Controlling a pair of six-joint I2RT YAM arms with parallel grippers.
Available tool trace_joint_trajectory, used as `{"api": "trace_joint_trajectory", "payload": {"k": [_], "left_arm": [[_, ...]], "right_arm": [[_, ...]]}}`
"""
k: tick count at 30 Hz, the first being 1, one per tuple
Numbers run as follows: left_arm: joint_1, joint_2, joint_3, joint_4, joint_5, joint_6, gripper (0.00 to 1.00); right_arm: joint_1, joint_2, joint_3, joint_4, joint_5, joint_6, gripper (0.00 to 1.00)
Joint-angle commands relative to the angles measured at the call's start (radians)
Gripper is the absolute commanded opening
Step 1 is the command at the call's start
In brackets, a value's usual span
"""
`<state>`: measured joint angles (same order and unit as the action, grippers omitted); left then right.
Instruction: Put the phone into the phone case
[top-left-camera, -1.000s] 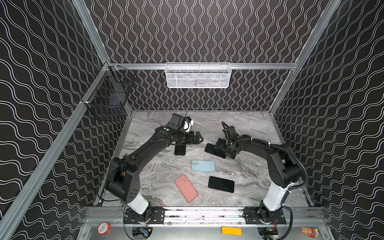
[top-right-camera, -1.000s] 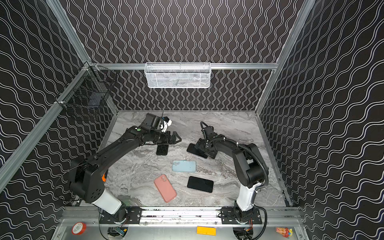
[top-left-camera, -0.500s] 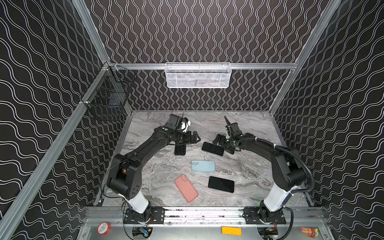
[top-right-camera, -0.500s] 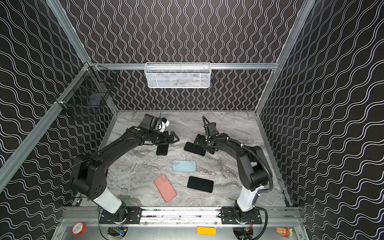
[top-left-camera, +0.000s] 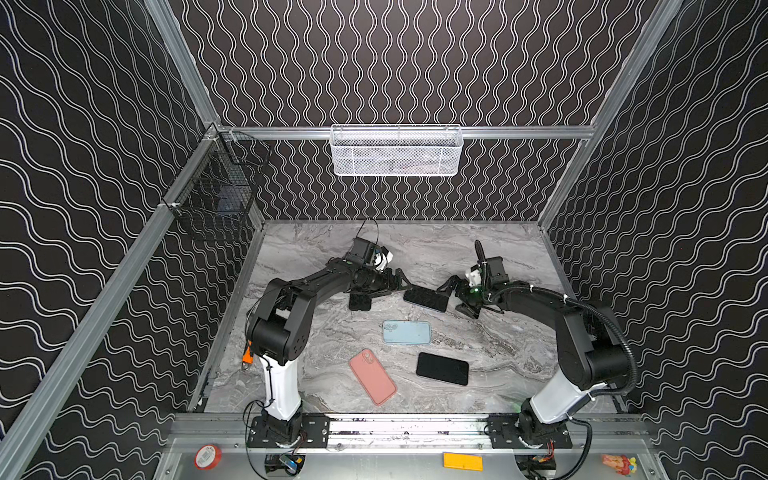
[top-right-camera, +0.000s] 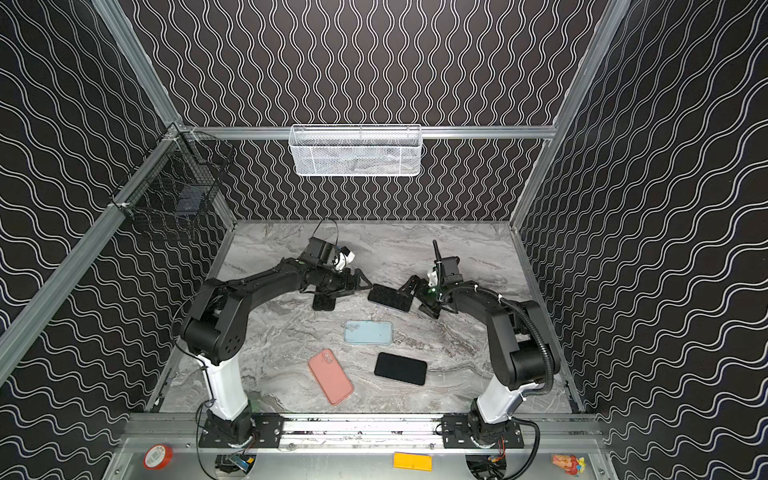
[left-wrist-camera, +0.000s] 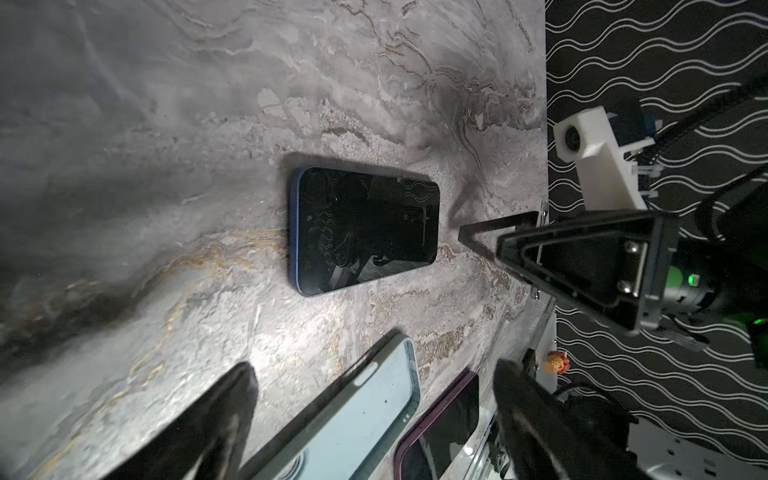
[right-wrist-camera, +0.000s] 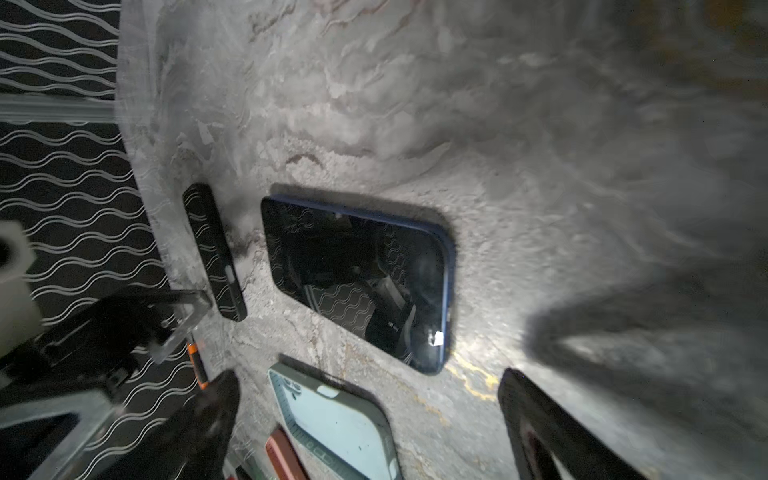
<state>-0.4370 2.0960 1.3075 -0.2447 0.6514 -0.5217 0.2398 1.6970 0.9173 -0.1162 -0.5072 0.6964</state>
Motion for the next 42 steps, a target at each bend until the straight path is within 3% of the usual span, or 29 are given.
{"api": "trace_joint_trajectory", "payload": {"k": [1, 24, 42], "left_arm": [[-0.009, 0.03, 0.023, 0.055, 0.016, -0.001, 0.93], [-0.071, 0.176, 0.047, 0.135, -0.062, -0.024, 0.92], [-0.047, 0.169, 0.134, -0.001, -0.188, 0.068, 0.94]], "right_arm": [[-0.002, 0.022, -0.006, 0.08, -0.066, 0.005, 0.99], [-0.008, 0.101, -0.012, 0.067, -0.047, -0.027, 1.0], [-0.024, 0.072, -0.024, 0.04, 0.02, -0.006, 0.99]]}}
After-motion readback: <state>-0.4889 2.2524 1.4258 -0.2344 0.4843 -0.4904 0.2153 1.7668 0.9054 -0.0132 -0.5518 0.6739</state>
